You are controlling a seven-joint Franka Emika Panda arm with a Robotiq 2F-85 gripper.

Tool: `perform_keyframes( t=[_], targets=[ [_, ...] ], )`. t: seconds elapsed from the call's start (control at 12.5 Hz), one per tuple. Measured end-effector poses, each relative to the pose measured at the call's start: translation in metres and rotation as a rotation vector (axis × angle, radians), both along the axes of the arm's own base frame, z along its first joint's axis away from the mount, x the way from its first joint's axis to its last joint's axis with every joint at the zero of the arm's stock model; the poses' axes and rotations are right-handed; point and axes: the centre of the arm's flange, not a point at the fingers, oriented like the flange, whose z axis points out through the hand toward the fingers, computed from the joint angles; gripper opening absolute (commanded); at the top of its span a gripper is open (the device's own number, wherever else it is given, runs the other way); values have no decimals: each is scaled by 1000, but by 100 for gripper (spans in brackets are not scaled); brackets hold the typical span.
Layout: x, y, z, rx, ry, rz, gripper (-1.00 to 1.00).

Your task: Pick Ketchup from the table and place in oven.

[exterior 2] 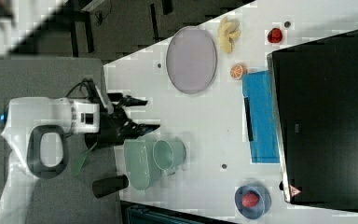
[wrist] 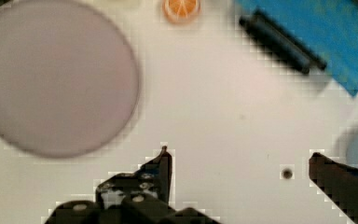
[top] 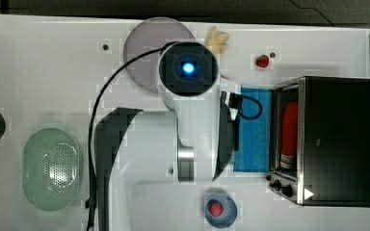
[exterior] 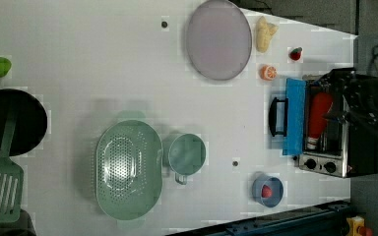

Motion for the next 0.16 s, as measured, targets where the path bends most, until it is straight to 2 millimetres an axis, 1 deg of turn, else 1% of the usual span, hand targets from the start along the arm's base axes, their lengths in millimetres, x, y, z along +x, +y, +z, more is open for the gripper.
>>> perform_keyframes(
  t=[0.16],
  targets=[
    [-5,-3,29,5,-4,-7,100]
  ],
)
